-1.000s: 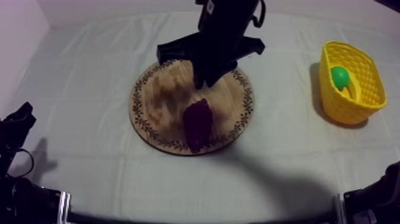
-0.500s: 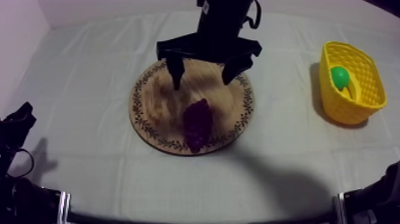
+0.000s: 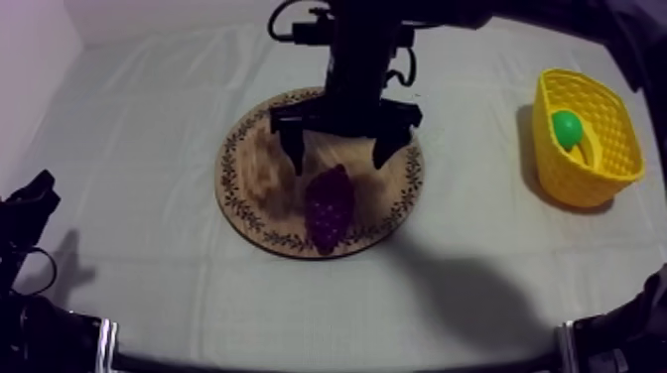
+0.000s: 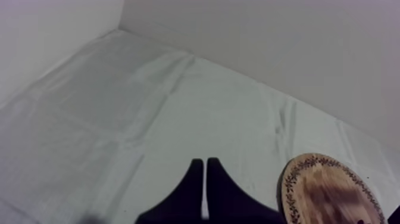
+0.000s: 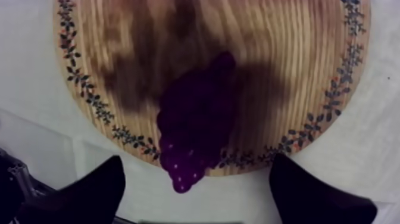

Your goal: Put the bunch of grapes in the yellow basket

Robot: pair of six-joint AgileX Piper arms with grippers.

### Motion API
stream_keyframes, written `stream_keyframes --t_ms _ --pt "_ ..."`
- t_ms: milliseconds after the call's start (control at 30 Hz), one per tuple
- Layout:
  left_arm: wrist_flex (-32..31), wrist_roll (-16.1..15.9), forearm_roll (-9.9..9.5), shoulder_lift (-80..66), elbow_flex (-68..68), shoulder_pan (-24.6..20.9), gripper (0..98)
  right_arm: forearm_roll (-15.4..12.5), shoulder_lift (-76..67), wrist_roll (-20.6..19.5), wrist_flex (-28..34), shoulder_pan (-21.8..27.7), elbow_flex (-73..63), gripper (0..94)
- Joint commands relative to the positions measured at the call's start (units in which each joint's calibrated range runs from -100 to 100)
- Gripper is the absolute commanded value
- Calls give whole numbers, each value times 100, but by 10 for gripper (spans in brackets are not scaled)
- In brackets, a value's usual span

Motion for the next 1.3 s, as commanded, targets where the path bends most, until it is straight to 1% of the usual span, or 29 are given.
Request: stream_keyframes --t_ms 0,467,633,767,1067,1167,1267 --pt "0 -1 1 2 -4 2 0 -25 176 -6 -20 -5 -54 703" --pt "0 -1 1 2 -4 2 0 -54 1010 -132 -69 -97 -333 717" --pt "0 -1 1 2 -4 2 0 -49 1165 -138 -136 -99 -341 703" --pt "0 -1 1 2 -4 2 0 -55 1241 -117 -253 -107 -323 639" --pt "0 -1 1 2 -4 2 0 -132 1361 -65 -508 -111 -194 417" --pt "0 -1 1 2 -4 2 0 -137 1363 -61 -572 -103 -163 380" --pt "0 -1 1 2 -4 2 0 -127 1301 -61 -591 -92 -163 368"
